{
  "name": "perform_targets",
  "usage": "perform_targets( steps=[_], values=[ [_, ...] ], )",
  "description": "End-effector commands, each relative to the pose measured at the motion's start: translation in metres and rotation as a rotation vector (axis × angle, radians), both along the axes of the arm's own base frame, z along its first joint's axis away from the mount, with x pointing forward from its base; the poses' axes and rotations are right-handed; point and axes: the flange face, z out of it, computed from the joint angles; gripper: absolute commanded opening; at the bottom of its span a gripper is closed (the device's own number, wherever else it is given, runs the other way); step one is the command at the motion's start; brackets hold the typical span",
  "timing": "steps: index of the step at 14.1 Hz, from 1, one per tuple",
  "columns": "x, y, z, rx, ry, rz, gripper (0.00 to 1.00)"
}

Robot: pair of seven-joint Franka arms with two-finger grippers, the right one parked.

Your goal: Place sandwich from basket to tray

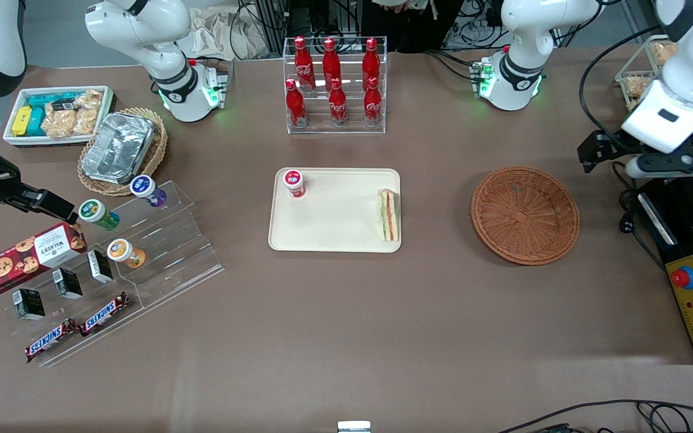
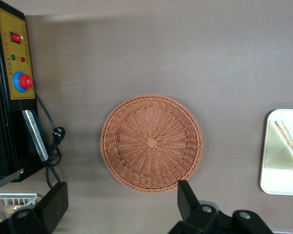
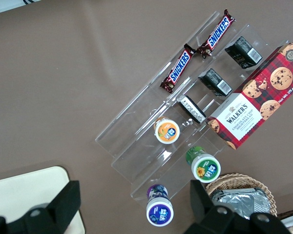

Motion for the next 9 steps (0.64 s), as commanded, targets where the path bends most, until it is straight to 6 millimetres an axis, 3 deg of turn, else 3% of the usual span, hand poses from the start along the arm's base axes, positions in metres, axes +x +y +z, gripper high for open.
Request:
perform_targets(
  steps=[1, 2, 4, 7, 9],
  values=[
    [-0.008, 0.049, 0.009, -0.041, 0.057, -0.102, 0.99],
    [-0.012, 0.059, 0.014, -0.064, 0.052, -0.126, 0.99],
    [-0.012, 0.052, 0.017, -0.13, 0.044, -0.106, 0.99],
    [-0.013, 0.02, 0.02, -0.13, 0.041, -0.035, 0.99],
    [-0.014, 0.01, 0.028, -0.126, 0.04, -0.053, 0.99]
  ],
)
